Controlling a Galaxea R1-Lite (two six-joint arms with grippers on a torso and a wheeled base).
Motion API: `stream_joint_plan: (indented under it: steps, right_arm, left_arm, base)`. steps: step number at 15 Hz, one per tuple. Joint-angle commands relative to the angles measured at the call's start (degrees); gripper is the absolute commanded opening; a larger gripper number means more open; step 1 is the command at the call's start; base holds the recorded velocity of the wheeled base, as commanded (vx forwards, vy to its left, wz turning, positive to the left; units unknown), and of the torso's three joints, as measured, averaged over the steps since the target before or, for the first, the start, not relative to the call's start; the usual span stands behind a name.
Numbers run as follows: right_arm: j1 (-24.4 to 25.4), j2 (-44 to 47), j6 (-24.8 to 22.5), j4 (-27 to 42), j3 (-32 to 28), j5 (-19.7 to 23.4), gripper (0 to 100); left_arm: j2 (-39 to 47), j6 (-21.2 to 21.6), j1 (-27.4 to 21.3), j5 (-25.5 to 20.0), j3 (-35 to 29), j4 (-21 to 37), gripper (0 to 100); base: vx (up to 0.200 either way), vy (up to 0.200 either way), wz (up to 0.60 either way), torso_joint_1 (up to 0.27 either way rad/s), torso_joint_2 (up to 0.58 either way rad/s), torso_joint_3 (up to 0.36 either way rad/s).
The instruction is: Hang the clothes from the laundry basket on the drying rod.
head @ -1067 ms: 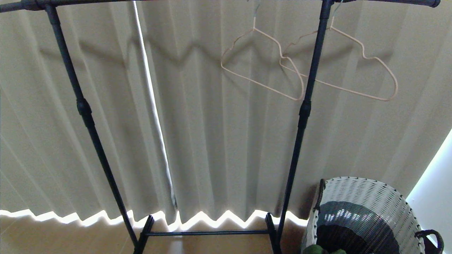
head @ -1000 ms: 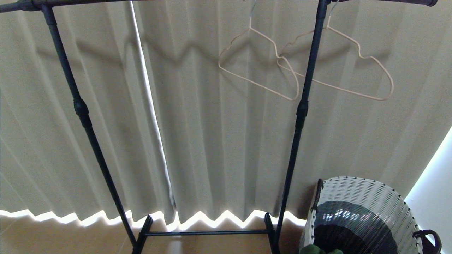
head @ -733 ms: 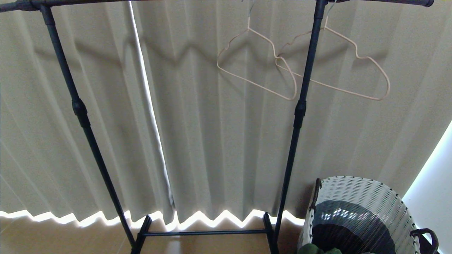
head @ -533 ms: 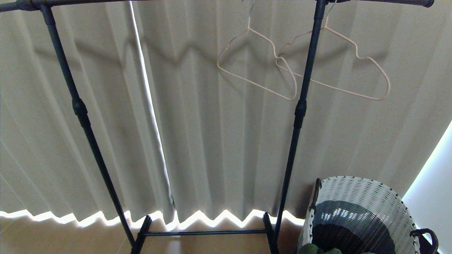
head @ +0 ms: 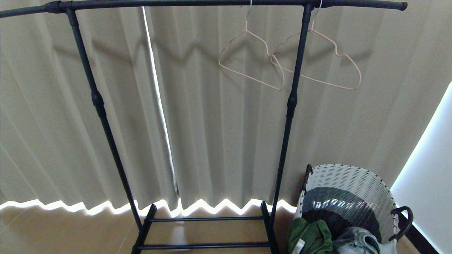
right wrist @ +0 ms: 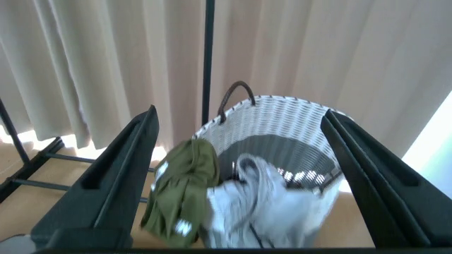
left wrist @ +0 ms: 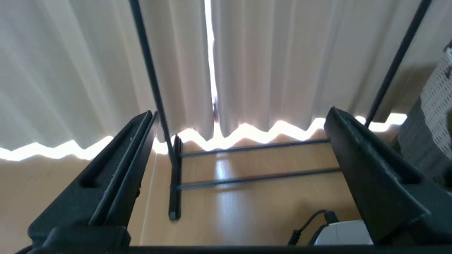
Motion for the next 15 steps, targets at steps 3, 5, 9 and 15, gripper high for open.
stream_joint_plan:
  steps: [3, 5, 9, 15]
  right_arm:
    - [0.04, -0.02, -0.11, -0.02, 0.0, 0.02, 100]
    - [0.04, -0.02, -0.11, -0.02, 0.0, 0.02, 100]
    - [0.04, -0.02, -0.19, -0.02, 0.0, 0.02, 100]
    - [0.04, -0.02, -0.11, -0.02, 0.0, 0.1, 100]
  left_arm:
    - [0.0, -0.05, 0.05, 0.03, 0.0, -0.01, 100]
    - [0.0, -0.05, 0.05, 0.03, 0.0, -0.01, 100]
    - [0.09, 0.12, 0.05, 0.03, 0.0, -0.01, 100]
    - [0.0, 0.12, 0.05, 0.03, 0.0, -0.01, 100]
  base:
    - [0.0, 0.0, 0.0, 0.0, 0.0, 0.0]
    - [0.0, 0.0, 0.0, 0.0, 0.0, 0.0]
    - [0.0, 0.0, 0.0, 0.0, 0.0, 0.0]
    - [0.0, -0.1, 0.0, -0.002, 0.0, 0.001]
